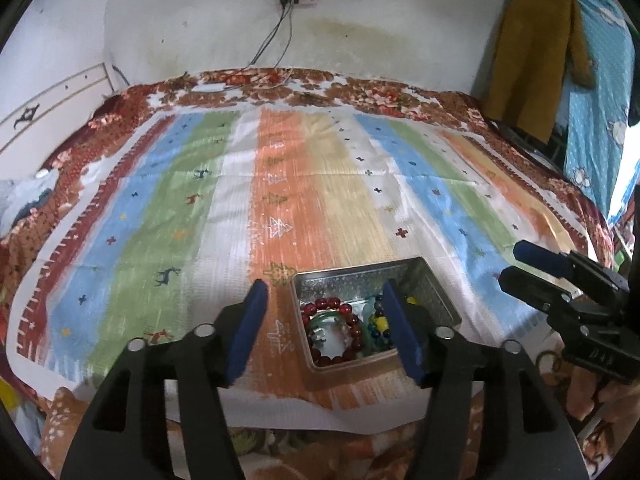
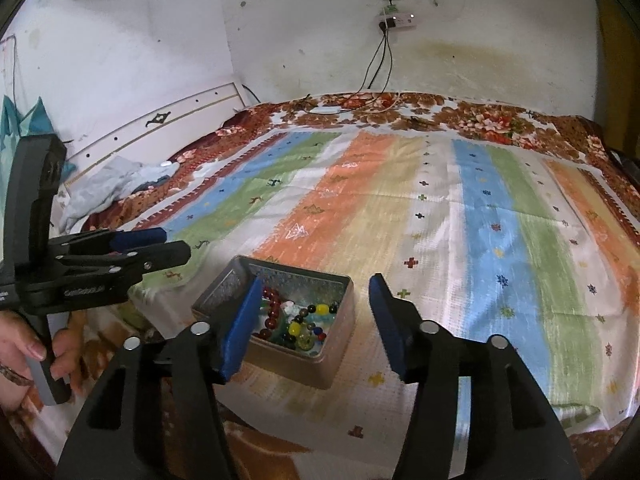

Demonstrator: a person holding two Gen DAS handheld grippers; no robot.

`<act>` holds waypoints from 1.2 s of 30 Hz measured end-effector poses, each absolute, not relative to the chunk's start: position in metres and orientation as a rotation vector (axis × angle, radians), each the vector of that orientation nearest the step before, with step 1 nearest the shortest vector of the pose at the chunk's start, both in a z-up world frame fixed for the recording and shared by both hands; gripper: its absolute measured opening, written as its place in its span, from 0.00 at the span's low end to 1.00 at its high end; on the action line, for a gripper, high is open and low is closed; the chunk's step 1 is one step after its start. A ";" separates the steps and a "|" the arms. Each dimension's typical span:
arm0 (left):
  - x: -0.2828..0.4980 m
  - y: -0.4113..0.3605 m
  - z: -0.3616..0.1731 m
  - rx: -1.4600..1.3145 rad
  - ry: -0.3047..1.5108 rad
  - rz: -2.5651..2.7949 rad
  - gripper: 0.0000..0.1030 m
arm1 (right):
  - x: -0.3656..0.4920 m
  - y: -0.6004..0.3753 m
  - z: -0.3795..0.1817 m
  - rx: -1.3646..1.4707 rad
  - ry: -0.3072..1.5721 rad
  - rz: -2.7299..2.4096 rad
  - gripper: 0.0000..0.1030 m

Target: Organize jewelry

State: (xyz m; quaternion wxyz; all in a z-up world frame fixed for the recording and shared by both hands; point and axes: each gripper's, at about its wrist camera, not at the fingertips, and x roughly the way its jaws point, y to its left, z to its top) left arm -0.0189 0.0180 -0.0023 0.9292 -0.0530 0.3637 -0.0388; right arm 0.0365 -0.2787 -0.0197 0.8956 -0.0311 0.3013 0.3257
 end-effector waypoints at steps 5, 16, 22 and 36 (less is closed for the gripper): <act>-0.025 0.013 -0.004 -0.077 0.754 -0.075 0.73 | 0.033 -0.286 -0.021 -0.060 0.628 0.673 0.64; -0.033 0.009 -0.010 -0.048 0.783 -0.054 0.94 | 0.024 -0.299 -0.021 -0.047 0.616 0.661 0.85; -0.034 0.006 -0.010 -0.029 0.767 -0.048 0.94 | 0.022 -0.301 -0.022 -0.049 0.600 0.657 0.92; -0.043 -0.004 -0.001 0.039 0.680 -0.030 0.94 | 0.021 -0.304 -0.024 -0.053 0.598 0.653 0.93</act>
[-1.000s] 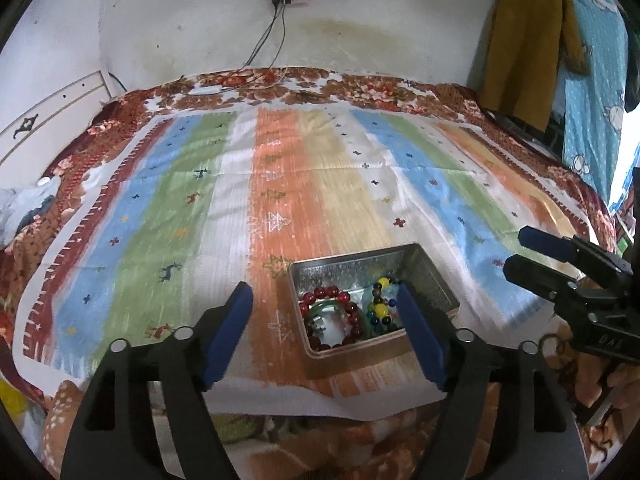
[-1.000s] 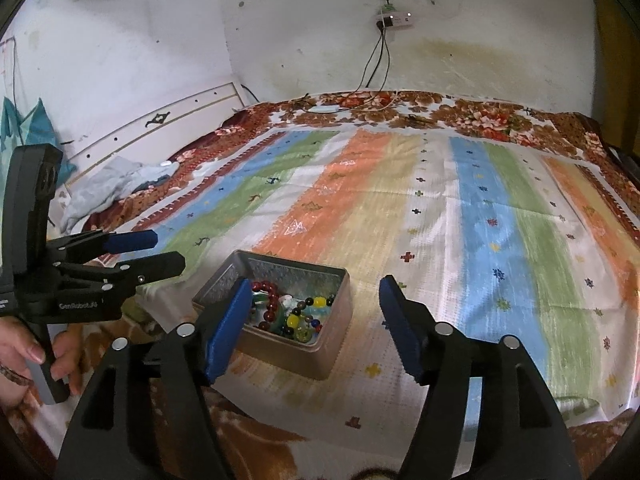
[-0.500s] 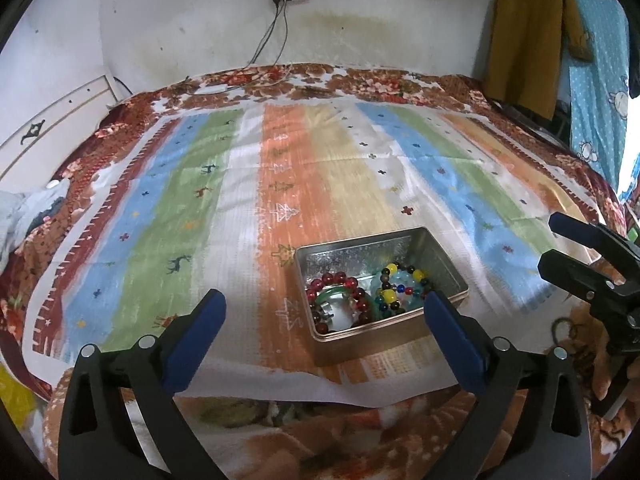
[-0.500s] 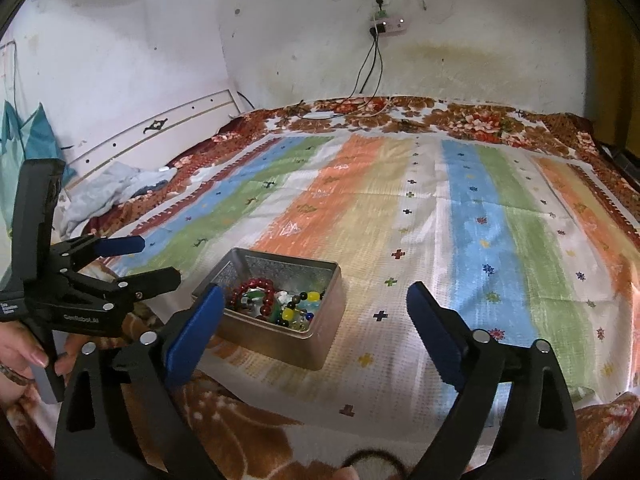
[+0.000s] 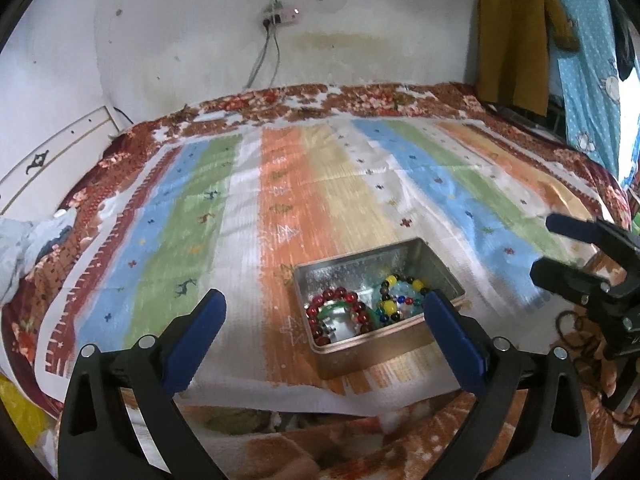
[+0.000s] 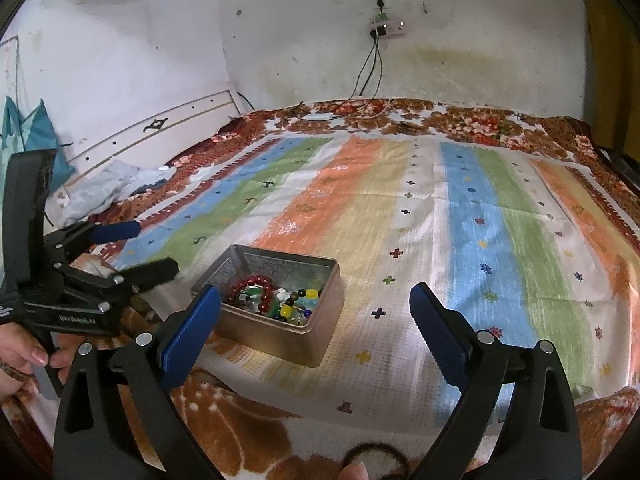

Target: Organize jewelry

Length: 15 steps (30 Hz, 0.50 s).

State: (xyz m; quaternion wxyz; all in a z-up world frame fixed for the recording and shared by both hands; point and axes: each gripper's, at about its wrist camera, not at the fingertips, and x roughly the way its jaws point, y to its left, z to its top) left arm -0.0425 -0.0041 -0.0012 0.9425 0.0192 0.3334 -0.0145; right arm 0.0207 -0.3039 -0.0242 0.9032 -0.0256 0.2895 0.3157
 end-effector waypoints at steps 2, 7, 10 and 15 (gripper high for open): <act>-0.042 -0.002 0.000 0.022 0.678 -0.039 0.94 | 0.020 -0.303 -0.025 -0.055 0.601 0.652 0.93; -0.039 0.000 -0.002 0.014 0.683 -0.044 0.94 | 0.022 -0.303 -0.026 -0.056 0.603 0.653 0.93; -0.039 0.001 -0.002 0.020 0.678 -0.042 0.94 | 0.023 -0.303 -0.027 -0.060 0.607 0.655 0.93; -0.042 -0.003 -0.003 0.034 0.669 -0.045 0.94 | 0.025 -0.301 -0.032 -0.071 0.620 0.644 0.93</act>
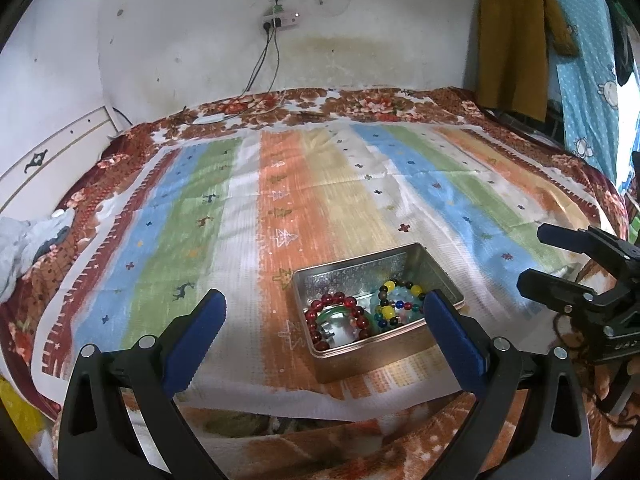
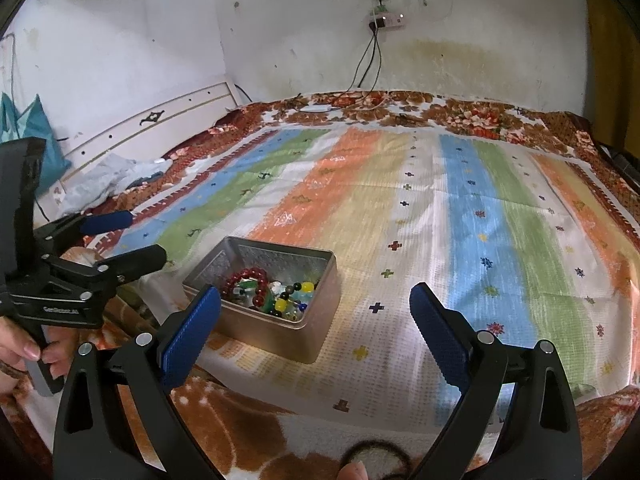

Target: Organize jewelry

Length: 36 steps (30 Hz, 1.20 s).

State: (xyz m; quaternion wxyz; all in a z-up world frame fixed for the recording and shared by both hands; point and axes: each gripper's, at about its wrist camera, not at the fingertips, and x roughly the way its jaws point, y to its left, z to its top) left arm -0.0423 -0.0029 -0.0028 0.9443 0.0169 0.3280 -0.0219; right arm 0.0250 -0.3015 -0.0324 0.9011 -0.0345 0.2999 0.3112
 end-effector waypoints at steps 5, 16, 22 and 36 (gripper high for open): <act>-0.043 -0.004 -0.003 0.035 0.667 -0.049 0.94 | 0.026 -0.299 -0.035 -0.085 0.627 0.637 0.93; -0.042 -0.005 -0.004 0.032 0.678 -0.051 0.94 | 0.026 -0.298 -0.035 -0.083 0.626 0.636 0.93; -0.042 -0.005 -0.005 0.034 0.680 -0.051 0.94 | 0.026 -0.299 -0.035 -0.079 0.628 0.637 0.93; -0.041 -0.006 -0.005 0.036 0.684 -0.053 0.94 | 0.026 -0.300 -0.034 -0.082 0.625 0.638 0.93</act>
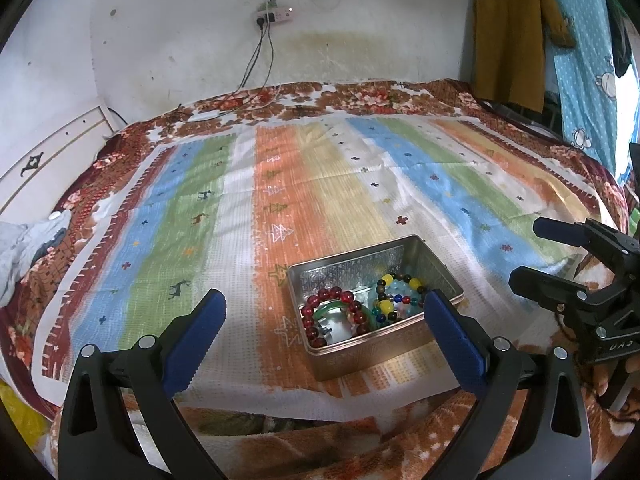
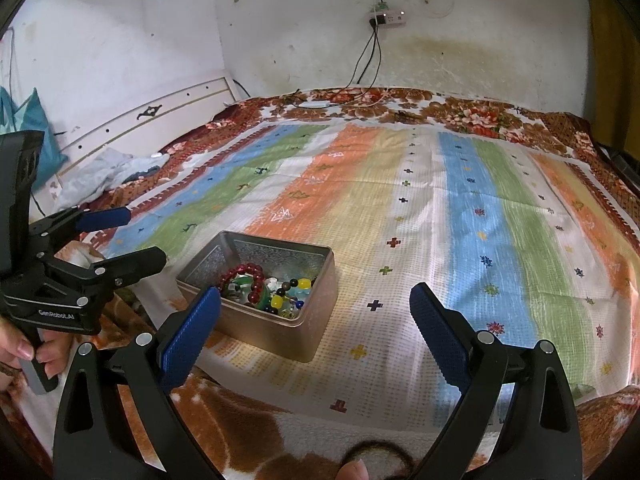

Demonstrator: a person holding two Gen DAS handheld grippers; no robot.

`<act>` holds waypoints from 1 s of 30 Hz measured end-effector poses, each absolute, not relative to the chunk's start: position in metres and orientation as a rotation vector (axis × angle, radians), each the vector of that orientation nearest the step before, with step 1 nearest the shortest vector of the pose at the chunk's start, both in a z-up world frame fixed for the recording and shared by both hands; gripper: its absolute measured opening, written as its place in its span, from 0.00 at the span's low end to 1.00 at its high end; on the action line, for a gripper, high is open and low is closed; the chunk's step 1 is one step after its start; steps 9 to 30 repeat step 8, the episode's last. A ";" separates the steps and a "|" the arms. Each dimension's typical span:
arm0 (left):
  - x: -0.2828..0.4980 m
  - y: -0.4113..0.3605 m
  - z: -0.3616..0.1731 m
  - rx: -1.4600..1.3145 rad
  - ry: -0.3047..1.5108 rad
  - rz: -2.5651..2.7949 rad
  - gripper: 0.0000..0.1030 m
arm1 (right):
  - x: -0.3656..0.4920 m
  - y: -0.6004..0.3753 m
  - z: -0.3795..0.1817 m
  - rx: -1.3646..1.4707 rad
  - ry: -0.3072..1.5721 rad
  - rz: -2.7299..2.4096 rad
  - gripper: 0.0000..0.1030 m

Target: Organize jewelry

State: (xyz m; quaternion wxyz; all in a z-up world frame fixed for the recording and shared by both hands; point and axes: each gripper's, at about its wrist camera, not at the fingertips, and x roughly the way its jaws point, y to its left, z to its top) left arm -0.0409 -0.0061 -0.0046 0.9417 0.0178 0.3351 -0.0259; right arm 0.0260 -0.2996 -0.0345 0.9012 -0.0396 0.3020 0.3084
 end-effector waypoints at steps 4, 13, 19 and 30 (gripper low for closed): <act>-0.042 -0.005 -0.007 0.036 0.693 -0.049 0.94 | 0.026 -0.299 -0.034 -0.085 0.618 0.633 0.93; -0.042 -0.004 -0.009 0.036 0.694 -0.052 0.94 | 0.025 -0.299 -0.034 -0.088 0.611 0.640 0.93; -0.042 -0.004 -0.009 0.036 0.694 -0.052 0.94 | 0.025 -0.299 -0.034 -0.088 0.611 0.640 0.93; -0.042 -0.004 -0.009 0.036 0.694 -0.052 0.94 | 0.025 -0.299 -0.034 -0.088 0.611 0.640 0.93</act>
